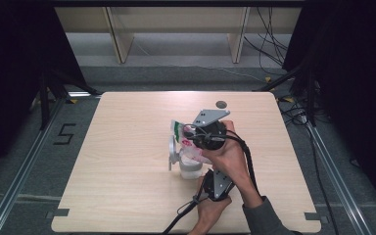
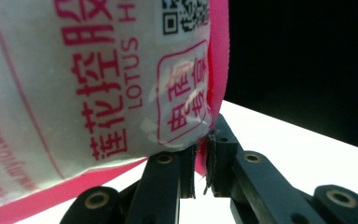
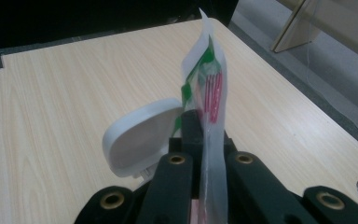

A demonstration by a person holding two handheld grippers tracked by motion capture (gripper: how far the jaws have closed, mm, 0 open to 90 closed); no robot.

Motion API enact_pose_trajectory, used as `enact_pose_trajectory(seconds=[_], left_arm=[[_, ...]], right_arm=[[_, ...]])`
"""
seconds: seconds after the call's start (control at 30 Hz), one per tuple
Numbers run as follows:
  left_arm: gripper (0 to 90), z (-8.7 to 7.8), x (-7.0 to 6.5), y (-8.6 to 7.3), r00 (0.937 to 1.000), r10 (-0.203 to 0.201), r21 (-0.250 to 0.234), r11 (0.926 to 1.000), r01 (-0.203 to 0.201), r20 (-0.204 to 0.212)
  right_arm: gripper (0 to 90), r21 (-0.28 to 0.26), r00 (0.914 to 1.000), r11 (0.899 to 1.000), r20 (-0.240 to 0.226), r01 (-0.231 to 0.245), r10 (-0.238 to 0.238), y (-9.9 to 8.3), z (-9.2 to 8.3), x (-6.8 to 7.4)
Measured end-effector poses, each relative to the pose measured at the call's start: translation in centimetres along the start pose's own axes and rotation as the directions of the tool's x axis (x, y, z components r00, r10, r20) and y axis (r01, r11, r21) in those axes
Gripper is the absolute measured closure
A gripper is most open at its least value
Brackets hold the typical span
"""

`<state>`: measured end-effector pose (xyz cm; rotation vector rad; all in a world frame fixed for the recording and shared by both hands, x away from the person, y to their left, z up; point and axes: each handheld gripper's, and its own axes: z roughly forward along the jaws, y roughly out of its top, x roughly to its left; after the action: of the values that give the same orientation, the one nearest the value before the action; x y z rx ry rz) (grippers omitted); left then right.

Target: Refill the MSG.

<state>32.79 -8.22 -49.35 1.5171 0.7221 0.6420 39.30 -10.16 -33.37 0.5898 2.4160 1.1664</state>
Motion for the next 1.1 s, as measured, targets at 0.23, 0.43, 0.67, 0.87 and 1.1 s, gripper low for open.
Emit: enact_pose_trajectory(seconds=[0.23,0.43,0.67,0.87,1.1], left_arm=[[83.1,-0.06,0.07,0.08,1.0,0.001,0.003,1.0,-0.001,0.007],[83.0,-0.06,0.19,0.12,0.9998,0.02,0.004,0.9998,-0.02,0.009],[83.0,-0.09,-0.01,0.07,0.9999,0.012,0.007,0.9999,-0.012,0.01],[83.1,0.0,-0.05,0.01,0.9999,0.008,0.004,1.0,-0.008,0.008],[83.1,0.04,-0.05,-0.05,0.9999,0.006,0.008,0.9999,-0.006,0.01]], right_arm=[[90.0,0.01,1.0,1.0,-0.009,0.005,-0.005,0.06,0.01,0.08],[90.0,0.011,1.0,1.0,-0.009,-0.002,0.003,0.07,0.1,0.2],[90.0,-0.007,0.9995,1.0,-0.001,-0.031,0.031,-0.07,-0.22,-0.32],[90.0,0.012,0.9993,0.999,-0.004,-0.036,0.036,-0.11,-0.14,-0.29],[90.0,0.005,0.9998,1.0,-0.002,-0.021,0.021,-0.15,0.08,-0.58]])
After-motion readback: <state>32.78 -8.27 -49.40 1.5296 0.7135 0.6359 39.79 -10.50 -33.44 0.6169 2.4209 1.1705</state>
